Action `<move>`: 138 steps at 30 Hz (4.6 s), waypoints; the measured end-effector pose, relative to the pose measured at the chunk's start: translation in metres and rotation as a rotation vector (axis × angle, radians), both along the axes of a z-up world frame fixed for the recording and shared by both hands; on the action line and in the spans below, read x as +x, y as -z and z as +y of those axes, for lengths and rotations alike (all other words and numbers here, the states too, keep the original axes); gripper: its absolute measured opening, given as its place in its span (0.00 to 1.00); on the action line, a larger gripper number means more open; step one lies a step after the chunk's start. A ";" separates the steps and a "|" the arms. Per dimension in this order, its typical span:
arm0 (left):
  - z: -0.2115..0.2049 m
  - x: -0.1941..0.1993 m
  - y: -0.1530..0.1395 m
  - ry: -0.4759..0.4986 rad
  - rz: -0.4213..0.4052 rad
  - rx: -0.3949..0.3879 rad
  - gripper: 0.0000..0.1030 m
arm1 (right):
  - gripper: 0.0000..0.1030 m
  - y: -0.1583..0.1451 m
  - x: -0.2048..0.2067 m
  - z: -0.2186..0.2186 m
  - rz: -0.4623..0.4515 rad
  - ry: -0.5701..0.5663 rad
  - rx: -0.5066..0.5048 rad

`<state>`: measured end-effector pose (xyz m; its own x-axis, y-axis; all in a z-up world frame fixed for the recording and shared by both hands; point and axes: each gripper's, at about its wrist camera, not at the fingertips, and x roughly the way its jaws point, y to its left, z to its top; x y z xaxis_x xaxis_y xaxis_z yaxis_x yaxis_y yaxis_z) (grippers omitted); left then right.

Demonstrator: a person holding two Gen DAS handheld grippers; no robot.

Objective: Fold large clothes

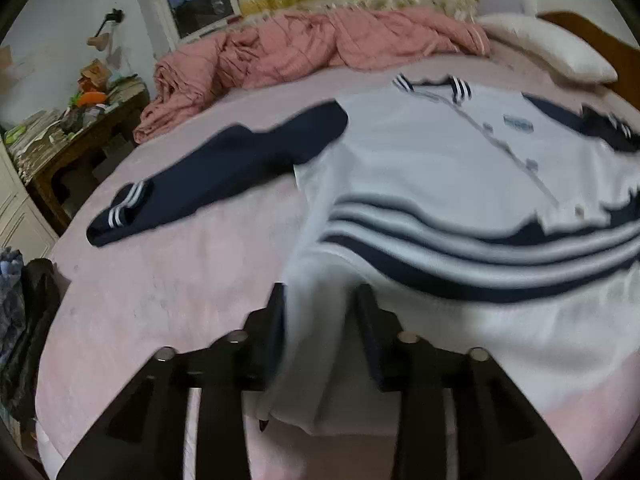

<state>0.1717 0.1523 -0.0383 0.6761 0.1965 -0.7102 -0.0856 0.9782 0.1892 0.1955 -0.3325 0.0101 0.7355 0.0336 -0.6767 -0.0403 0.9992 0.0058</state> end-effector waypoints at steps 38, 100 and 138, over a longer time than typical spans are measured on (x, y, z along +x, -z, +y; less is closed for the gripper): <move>-0.054 -0.057 -0.034 0.256 -0.205 -0.049 1.00 | 1.00 0.005 -0.047 0.059 -0.193 -0.174 -0.096; 0.006 0.003 -0.006 0.238 0.049 -0.200 0.51 | 0.98 0.035 0.043 0.020 0.168 -0.219 0.006; 0.033 0.113 -0.013 -0.136 -0.083 -0.087 1.00 | 1.00 0.015 0.106 0.009 0.000 0.077 -0.087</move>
